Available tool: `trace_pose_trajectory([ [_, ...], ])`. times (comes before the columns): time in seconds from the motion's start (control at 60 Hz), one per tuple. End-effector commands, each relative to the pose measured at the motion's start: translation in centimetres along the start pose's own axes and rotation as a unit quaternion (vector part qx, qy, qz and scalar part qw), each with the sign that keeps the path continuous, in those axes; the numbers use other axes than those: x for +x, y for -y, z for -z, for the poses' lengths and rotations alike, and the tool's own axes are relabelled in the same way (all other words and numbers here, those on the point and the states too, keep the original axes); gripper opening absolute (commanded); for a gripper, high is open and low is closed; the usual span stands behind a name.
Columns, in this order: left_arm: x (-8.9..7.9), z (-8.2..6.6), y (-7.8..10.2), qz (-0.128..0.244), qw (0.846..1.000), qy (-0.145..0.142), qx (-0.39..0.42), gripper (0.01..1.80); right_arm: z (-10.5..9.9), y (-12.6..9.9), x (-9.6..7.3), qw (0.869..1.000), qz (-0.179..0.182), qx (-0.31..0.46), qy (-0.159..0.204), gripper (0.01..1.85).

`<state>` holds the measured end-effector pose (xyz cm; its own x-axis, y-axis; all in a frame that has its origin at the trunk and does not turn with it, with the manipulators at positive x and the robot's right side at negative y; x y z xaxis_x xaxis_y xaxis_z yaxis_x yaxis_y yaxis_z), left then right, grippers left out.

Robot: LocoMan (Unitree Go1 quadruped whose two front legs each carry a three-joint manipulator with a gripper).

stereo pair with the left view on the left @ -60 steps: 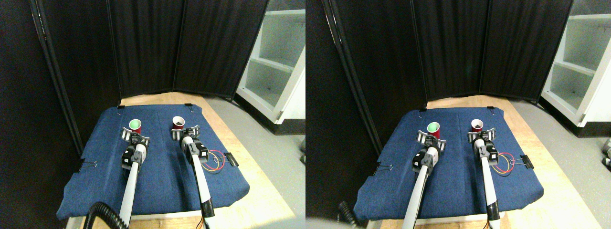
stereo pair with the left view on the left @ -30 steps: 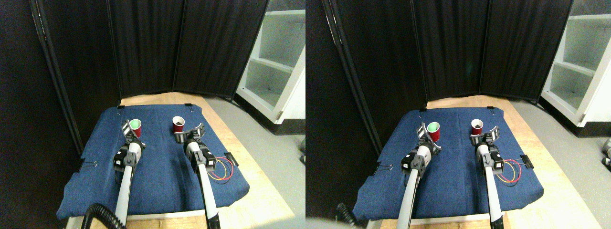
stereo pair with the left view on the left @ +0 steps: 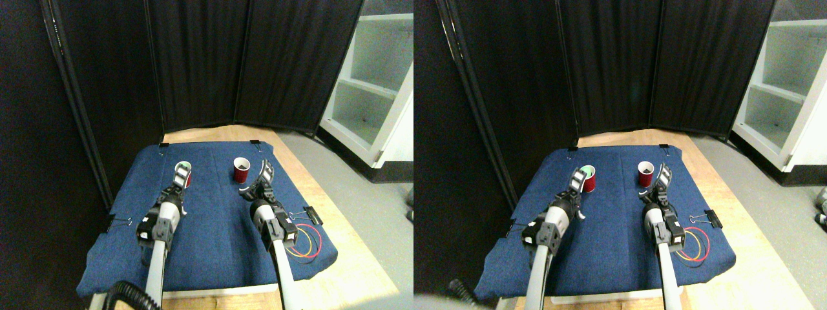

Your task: Pour (bimanual)

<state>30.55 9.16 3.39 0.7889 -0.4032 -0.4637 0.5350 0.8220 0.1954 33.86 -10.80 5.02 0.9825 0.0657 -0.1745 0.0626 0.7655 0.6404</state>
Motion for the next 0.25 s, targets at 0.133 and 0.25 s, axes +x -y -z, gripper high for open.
trace_pose_trajectory([
  [0.133, -0.92, -2.33, -0.5, -0.001, 0.992, 0.075, 0.1, 1.78, -0.45, -1.23, -0.36, 0.999, -0.05, 0.002, 0.016, 1.07],
  [0.25, -0.47, -2.12, -0.79, 0.065, 0.983, 0.158, 0.064, 1.24, -0.61, -1.39, -0.46, 0.998, -0.055, 0.003, 0.019, 1.07],
])
